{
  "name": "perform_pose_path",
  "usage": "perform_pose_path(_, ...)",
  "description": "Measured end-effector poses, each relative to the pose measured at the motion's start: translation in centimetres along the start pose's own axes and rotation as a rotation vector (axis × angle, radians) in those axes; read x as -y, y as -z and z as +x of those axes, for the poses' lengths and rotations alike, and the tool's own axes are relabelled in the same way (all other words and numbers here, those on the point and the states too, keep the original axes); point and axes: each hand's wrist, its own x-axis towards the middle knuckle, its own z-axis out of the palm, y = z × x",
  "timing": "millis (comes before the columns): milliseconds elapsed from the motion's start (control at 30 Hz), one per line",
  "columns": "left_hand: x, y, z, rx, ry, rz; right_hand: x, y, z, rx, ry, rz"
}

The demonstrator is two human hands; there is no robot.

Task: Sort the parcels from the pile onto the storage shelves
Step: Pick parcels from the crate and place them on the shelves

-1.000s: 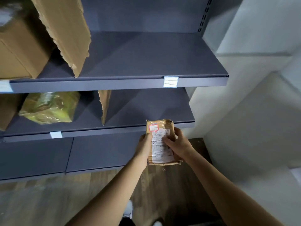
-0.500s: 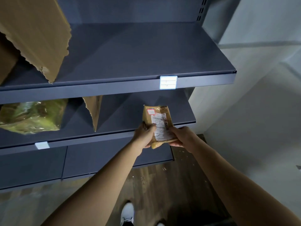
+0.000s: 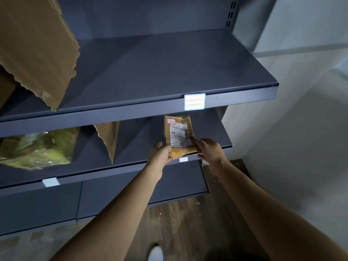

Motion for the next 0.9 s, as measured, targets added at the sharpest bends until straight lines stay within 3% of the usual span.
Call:
perform_pose_path(100, -0.9, -0.1, 0.4, 0.023, -0.026, -0.013, 0.3, -0.2, 0.8, -0.018, -0.001, 0.097)
perform_pose_path(233, -2.4, 0.2, 0.3, 0.086, -0.058, 0.239, 1.0, -0.3, 1.7, -0.01, -0.036, 0.132)
perform_pose_path(333, -3.0, 0.4, 0.4, 0.142, -0.091, 0.263, 1.3, -0.5, 1.0, 0.045, -0.033, 0.176)
perform_pose_path(533, -0.6, -0.8, -1.8, -0.03, -0.119, 0.386, -1.5, 1.0, -1.9, 0.1, -0.071, 0.28)
perform_pose_path(700, 2.5, -5.2, -4.3, 0.13, -0.126, 0.545, -5.1, 5.0, -4.8, 0.046, -0.123, 0.302)
perform_pose_path(900, 5.5, -14.2, -7.8, 0.334, -0.109, 0.556, -10.8, 12.1, -9.8, -0.192, -0.151, 0.364)
